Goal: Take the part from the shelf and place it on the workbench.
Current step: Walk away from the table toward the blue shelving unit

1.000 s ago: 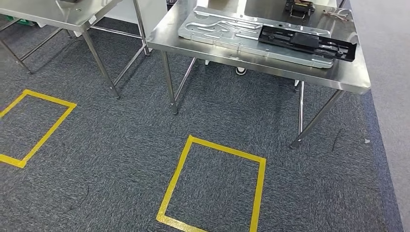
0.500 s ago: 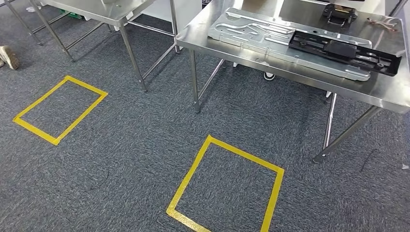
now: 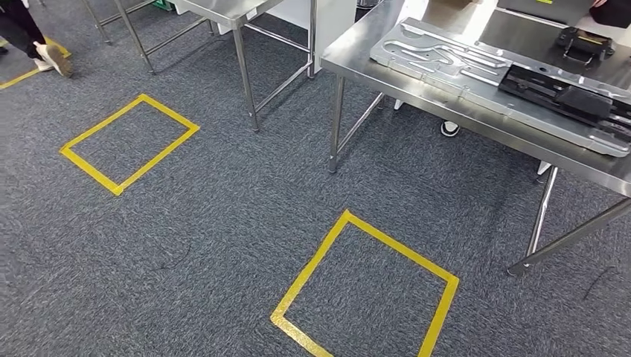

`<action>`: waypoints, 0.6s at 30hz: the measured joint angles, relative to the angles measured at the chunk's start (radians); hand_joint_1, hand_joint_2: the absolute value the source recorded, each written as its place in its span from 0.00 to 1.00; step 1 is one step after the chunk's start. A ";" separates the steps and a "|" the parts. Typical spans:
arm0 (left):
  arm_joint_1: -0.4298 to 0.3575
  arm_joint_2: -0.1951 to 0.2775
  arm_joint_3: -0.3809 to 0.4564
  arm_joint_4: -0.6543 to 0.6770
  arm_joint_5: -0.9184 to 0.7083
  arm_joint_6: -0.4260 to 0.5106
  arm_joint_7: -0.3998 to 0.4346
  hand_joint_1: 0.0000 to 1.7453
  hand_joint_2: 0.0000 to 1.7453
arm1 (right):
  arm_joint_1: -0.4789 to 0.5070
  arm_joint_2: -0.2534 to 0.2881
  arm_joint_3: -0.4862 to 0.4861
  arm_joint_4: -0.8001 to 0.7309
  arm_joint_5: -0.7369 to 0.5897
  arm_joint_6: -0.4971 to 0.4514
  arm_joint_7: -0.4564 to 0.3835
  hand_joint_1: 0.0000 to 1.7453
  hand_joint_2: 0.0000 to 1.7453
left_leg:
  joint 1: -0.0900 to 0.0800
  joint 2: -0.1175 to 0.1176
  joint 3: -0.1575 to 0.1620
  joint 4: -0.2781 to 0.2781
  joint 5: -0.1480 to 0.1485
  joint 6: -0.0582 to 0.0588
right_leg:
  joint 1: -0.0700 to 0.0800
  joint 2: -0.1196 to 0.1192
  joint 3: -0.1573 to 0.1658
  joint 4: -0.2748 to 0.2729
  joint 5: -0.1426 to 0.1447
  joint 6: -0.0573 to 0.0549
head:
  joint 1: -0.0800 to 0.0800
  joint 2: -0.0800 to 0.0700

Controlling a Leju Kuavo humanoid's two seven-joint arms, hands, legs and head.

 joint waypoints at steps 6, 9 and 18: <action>-0.026 0.040 0.021 0.092 -0.001 0.010 -0.007 0.00 0.00 | 0.002 0.000 0.000 0.003 0.001 0.000 0.000 0.00 0.00 | -0.002 -0.061 -0.009 0.017 -0.005 -0.021 | -0.004 0.076 0.108 -0.263 0.145 -0.014 | 0.000 0.000; -0.030 0.050 0.028 0.117 -0.005 0.016 -0.019 0.00 0.00 | -0.002 0.001 0.000 0.005 0.001 0.000 -0.001 0.00 0.00 | 0.000 -0.077 -0.018 0.021 -0.004 -0.042 | -0.004 0.053 0.111 -0.272 0.148 -0.029 | 0.000 0.000; -0.046 0.071 0.042 0.171 -0.017 0.038 -0.042 0.00 0.00 | 0.009 0.000 -0.002 0.005 -0.001 0.019 -0.001 0.00 0.00 | 0.006 0.043 -0.081 0.182 -0.068 -0.064 | 0.003 -0.062 0.121 -0.281 0.145 -0.049 | -0.001 0.000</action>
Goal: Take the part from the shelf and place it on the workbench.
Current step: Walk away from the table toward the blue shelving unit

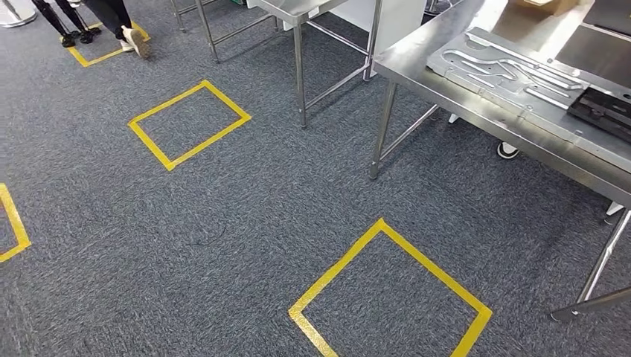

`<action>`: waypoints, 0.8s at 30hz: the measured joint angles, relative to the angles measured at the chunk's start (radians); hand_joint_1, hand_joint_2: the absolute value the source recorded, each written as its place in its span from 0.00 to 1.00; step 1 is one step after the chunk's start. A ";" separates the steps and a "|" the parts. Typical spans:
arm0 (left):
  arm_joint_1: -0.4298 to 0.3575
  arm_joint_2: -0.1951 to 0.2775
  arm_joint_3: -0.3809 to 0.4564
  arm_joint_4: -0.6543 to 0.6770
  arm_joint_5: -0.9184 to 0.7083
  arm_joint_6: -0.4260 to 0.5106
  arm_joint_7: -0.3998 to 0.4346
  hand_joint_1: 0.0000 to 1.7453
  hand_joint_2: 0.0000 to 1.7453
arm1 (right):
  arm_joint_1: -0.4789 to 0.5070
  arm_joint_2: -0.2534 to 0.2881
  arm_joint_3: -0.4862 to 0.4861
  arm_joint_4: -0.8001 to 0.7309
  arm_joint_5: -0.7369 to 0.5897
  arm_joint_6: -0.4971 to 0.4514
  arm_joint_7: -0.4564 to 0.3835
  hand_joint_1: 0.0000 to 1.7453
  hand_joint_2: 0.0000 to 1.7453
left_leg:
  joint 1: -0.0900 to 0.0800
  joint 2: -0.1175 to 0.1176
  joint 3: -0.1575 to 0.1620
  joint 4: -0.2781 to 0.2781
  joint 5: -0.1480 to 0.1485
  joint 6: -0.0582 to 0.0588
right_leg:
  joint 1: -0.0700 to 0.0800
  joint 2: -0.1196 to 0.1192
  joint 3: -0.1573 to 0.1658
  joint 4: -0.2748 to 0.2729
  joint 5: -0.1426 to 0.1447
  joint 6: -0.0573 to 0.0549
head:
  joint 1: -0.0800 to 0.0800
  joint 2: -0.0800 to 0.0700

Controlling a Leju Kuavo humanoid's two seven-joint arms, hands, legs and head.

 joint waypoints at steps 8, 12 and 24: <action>0.014 -0.013 0.009 0.000 -0.037 -0.013 0.015 0.00 0.00 | -0.002 0.000 -0.016 -0.005 0.002 0.012 0.013 0.00 0.00 | -0.006 0.010 0.087 -0.179 0.060 0.047 | 0.003 -0.001 0.002 0.041 -0.045 0.040 | 0.000 0.000; 0.013 -0.019 0.014 -0.004 -0.038 -0.013 0.016 0.00 0.00 | 0.004 0.000 -0.021 -0.007 0.002 0.012 0.017 0.00 0.00 | -0.007 -0.030 0.083 -0.182 0.068 0.058 | 0.000 0.061 -0.117 0.275 -0.150 0.049 | 0.000 0.000; 0.026 -0.043 0.023 -0.051 -0.063 -0.053 0.032 0.00 0.00 | 0.008 0.001 -0.041 -0.023 0.008 0.033 0.021 0.00 0.00 | -0.006 -0.078 0.043 -0.101 0.019 0.010 | -0.004 0.077 -0.018 0.014 0.008 0.000 | 0.000 0.000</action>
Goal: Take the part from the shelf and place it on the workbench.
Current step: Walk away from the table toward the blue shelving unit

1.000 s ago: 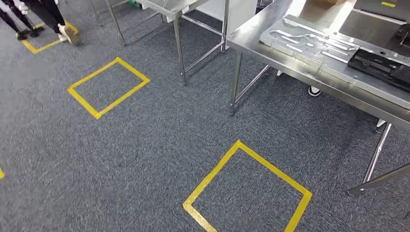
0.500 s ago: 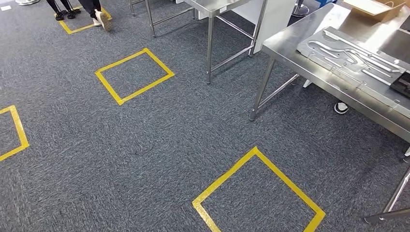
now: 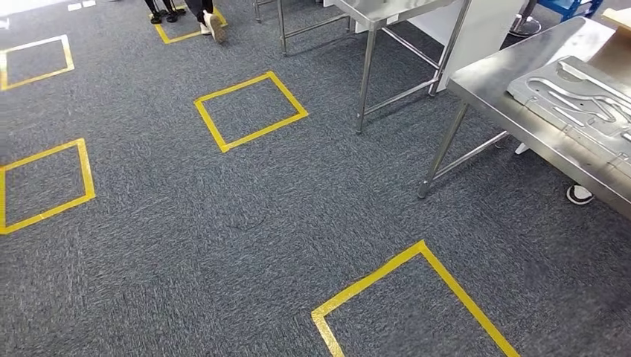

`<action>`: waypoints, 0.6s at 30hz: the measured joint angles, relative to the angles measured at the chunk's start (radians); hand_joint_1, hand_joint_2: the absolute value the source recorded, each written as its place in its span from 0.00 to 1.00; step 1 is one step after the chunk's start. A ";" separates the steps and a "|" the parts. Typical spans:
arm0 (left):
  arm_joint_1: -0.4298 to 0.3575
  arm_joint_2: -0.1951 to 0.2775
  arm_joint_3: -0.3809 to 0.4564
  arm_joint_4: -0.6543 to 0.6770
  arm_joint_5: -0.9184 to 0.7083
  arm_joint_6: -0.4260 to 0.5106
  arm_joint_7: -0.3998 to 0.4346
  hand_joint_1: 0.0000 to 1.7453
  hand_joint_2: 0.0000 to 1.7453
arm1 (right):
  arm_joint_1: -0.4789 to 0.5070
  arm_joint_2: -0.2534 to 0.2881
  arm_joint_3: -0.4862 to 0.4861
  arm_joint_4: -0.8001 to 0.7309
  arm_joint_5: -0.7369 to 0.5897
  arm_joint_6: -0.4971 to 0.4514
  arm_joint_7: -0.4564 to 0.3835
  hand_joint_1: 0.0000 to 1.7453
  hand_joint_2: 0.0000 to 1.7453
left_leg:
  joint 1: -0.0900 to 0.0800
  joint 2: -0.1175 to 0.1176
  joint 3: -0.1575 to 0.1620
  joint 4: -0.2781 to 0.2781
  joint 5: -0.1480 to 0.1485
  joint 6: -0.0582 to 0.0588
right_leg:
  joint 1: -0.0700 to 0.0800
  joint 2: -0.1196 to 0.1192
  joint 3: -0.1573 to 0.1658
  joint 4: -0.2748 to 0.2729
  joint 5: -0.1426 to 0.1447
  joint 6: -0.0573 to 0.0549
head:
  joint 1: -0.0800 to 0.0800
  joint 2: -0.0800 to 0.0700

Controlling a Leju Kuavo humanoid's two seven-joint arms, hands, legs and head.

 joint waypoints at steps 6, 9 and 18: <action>0.002 -0.010 0.010 -0.022 -0.015 -0.016 0.001 0.00 0.00 | 0.004 0.000 -0.013 -0.010 0.011 0.010 0.008 0.00 0.00 | 0.002 0.068 -0.067 0.159 -0.057 -0.006 | 0.009 -0.080 0.001 -0.001 -0.005 -0.009 | 0.000 0.000; 0.000 -0.011 0.016 -0.027 -0.017 -0.016 0.001 0.00 0.00 | 0.004 0.002 -0.016 -0.011 0.011 0.015 0.010 0.00 0.00 | -0.008 0.134 0.037 -0.034 0.017 0.011 | 0.014 -0.116 0.011 0.000 -0.012 0.000 | 0.000 0.000; 0.000 -0.020 0.028 -0.039 -0.031 -0.018 0.002 0.00 0.00 | 0.003 0.005 -0.024 -0.018 0.021 0.021 0.020 0.00 0.00 | -0.007 0.055 0.053 -0.092 0.048 0.051 | 0.005 -0.020 -0.078 0.228 -0.152 0.034 | 0.001 0.000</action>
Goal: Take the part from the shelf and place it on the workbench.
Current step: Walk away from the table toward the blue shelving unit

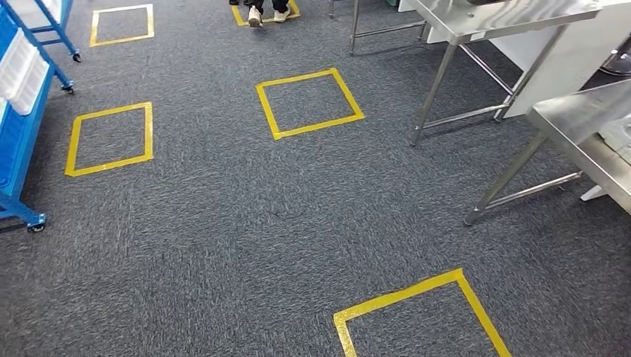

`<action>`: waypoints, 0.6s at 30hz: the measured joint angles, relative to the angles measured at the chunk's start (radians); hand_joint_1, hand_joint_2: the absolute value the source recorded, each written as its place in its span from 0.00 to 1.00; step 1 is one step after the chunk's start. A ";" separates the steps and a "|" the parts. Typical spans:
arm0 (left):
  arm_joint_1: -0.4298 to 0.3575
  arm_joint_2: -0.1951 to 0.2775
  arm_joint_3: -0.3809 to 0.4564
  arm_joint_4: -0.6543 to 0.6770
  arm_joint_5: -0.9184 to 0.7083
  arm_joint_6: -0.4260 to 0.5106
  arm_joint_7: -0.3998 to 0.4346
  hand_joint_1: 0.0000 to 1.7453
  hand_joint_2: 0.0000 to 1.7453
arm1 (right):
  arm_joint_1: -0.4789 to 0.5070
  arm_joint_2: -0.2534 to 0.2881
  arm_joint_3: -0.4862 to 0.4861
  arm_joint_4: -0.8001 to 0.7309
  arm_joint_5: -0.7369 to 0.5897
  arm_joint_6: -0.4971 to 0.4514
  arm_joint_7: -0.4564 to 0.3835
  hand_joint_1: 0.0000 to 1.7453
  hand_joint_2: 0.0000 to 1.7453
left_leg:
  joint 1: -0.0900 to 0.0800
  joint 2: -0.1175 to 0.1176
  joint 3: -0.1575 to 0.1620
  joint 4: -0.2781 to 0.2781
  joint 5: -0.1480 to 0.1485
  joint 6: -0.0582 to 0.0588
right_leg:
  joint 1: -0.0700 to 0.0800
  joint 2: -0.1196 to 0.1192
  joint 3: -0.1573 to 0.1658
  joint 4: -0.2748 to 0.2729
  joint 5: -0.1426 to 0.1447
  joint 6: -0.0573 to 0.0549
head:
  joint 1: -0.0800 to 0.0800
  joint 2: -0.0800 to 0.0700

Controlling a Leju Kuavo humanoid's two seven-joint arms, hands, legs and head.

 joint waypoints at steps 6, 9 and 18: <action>0.002 -0.009 0.010 -0.005 -0.009 -0.009 0.001 0.00 0.00 | 0.004 0.000 -0.004 -0.005 0.008 0.000 0.005 0.00 0.00 | 0.001 -0.087 -0.004 0.021 -0.011 -0.017 | -0.011 0.061 0.060 -0.167 0.133 0.001 | 0.000 0.000; 0.002 -0.011 0.017 -0.011 -0.016 -0.012 0.001 0.00 0.00 | 0.003 0.002 -0.009 -0.008 0.011 0.001 0.007 0.00 0.00 | 0.004 -0.117 -0.016 0.031 -0.014 -0.037 | -0.009 0.079 0.077 -0.210 0.138 -0.012 | -0.001 0.000; 0.002 -0.017 0.025 -0.018 -0.020 -0.014 0.006 0.00 0.00 | 0.008 0.005 -0.020 -0.015 0.015 0.005 0.011 0.00 0.00 | 0.009 0.006 -0.148 0.295 -0.121 -0.062 | 0.007 -0.048 0.089 -0.223 0.134 -0.050 | -0.001 0.000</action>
